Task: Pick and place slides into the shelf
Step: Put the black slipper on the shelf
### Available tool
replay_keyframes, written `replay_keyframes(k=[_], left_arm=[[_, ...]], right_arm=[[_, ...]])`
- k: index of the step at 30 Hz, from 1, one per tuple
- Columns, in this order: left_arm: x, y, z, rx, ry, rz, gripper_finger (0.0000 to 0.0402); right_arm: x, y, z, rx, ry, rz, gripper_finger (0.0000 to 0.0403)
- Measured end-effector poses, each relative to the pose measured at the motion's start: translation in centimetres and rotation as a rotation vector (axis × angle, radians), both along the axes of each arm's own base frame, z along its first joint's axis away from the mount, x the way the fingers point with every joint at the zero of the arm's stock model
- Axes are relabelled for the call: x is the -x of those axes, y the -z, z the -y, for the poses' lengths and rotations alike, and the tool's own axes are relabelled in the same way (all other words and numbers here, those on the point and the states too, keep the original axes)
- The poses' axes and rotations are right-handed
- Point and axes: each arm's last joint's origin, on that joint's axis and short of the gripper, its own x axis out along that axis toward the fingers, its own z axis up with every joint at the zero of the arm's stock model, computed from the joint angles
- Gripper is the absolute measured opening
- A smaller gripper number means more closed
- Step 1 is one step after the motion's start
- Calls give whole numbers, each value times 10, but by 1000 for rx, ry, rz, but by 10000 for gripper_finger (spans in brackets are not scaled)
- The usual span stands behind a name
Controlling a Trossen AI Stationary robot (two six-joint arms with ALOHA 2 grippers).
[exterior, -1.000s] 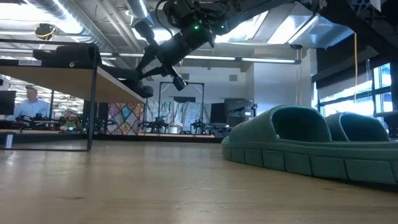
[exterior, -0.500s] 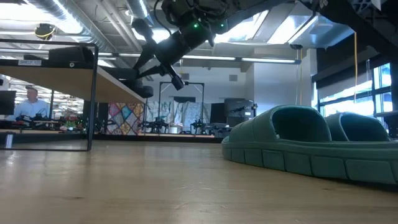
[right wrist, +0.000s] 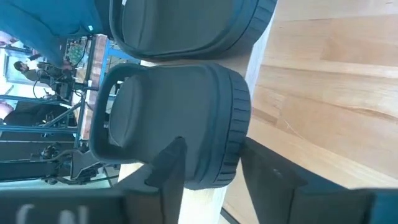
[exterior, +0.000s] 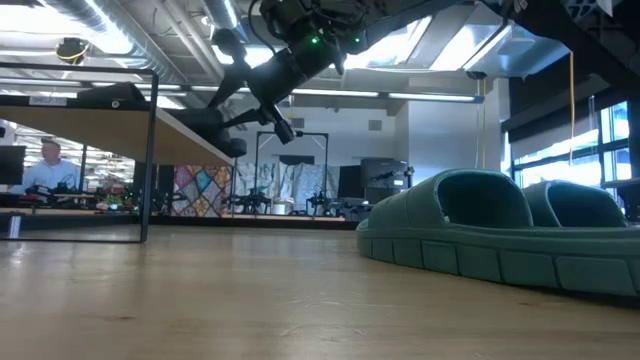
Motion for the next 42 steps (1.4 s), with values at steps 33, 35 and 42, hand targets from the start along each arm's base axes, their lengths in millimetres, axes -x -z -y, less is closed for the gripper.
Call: replay_keyframes(k=[33,35,42], left_arm=[[-1,0,1,49,49,44,212],[-1,0,1,49,49,45,212],[-1,0,1,49,49,45,212]], right_arm=[[-2,-4,-4,10,-160,47,203],[-2,-4,-5,-5,-182,50,203],[-1,-2,-4,34,-212,28,203]])
